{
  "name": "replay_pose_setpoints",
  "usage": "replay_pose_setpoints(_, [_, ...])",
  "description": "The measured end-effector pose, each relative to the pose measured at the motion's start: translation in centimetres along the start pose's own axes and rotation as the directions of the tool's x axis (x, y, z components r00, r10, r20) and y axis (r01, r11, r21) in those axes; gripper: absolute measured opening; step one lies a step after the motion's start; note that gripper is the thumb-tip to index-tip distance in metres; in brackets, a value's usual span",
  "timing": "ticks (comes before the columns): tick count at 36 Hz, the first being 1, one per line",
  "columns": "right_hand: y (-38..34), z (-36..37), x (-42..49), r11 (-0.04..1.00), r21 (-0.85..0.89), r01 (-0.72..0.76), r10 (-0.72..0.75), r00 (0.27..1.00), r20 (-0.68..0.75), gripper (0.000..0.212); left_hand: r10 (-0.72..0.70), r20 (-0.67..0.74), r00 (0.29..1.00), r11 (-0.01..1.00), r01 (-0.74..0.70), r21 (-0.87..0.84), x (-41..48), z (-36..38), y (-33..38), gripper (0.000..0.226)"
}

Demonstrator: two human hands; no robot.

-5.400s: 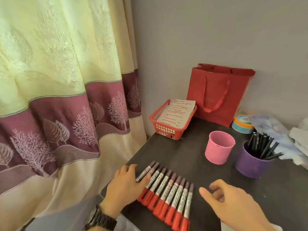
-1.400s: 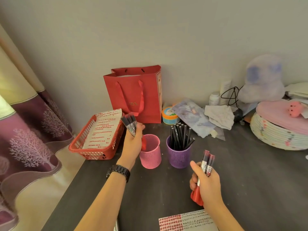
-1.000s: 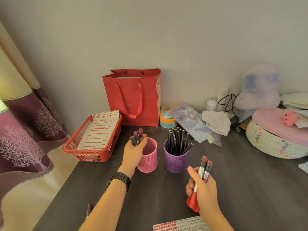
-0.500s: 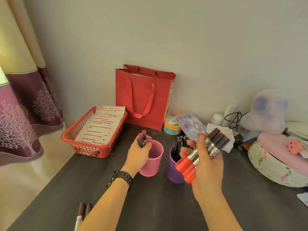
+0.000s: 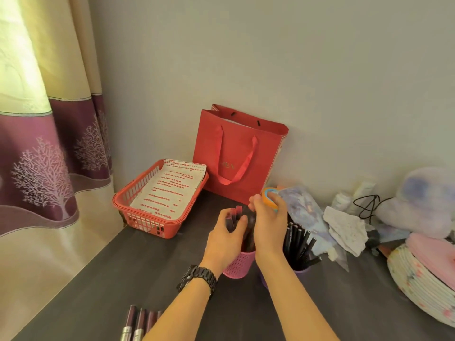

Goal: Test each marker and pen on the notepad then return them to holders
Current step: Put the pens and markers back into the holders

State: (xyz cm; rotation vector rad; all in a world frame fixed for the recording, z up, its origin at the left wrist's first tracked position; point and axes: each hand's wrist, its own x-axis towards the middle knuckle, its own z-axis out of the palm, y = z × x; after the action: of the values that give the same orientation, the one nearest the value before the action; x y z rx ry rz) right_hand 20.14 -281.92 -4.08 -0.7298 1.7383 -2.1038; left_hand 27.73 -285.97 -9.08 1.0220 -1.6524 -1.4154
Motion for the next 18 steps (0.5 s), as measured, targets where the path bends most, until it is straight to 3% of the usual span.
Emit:
replay_pose_setpoints(3, [-0.3,-0.2,0.3,0.992,-0.115,0.059,-0.058,0.998,0.014,0.014,0.016,-0.002,1.000,1.000,-0.016,0.004,-0.1,0.1,0.1,0.034])
replay_pose_setpoints(5, [-0.3,-0.4,0.2,0.937,-0.317,0.150,-0.128,0.988,0.089,0.021,0.031,-0.012,0.999,0.999,-0.031,0.011,-0.1,0.0,0.2,0.033])
replay_pose_setpoints(8, [0.2,-0.7,-0.5,0.858,-0.477,0.190,-0.101,0.973,0.206,0.026,0.044,-0.006,0.999,0.999,-0.044,0.020,-0.2,-0.2,0.4,0.033])
replay_pose_setpoints(11, [0.6,-0.9,-0.8,0.862,-0.479,0.163,-0.039,0.965,0.257,0.036,0.049,0.001,0.999,0.998,-0.049,0.034,-0.3,-0.3,0.5,0.033])
replay_pose_setpoints(14, [0.2,-0.7,-1.0,0.886,-0.425,0.185,-0.072,0.961,0.269,0.045,0.062,0.005,0.998,0.997,-0.062,0.046,-0.6,-0.3,0.7,0.030])
replay_pose_setpoints(18, [0.2,-0.8,-1.0,0.776,-0.577,0.256,-0.070,0.943,0.324,0.036,0.037,-0.001,0.999,0.999,-0.037,0.039,-0.9,-0.4,1.1,0.033])
